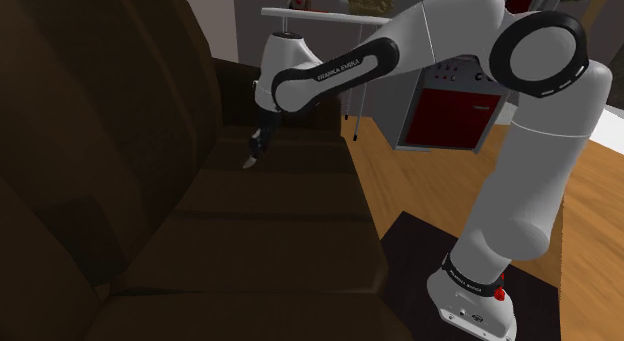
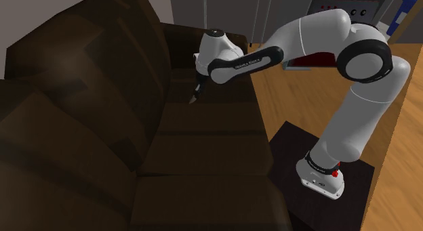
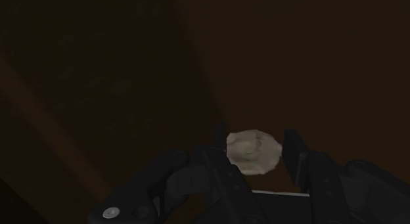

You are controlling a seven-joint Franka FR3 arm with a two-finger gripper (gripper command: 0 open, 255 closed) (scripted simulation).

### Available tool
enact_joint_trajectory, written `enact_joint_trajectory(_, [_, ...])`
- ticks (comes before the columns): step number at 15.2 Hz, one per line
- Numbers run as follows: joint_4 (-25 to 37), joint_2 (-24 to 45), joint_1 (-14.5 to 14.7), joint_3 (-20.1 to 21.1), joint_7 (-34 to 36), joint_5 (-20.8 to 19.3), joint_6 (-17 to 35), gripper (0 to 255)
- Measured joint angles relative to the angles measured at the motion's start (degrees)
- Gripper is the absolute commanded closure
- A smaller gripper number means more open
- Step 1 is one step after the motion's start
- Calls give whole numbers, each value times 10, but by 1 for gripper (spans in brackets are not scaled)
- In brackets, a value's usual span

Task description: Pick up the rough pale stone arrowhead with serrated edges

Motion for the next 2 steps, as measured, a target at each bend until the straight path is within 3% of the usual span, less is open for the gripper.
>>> enact_joint_trajectory(2, [7,-4,0,0,-1,1,-12,255])
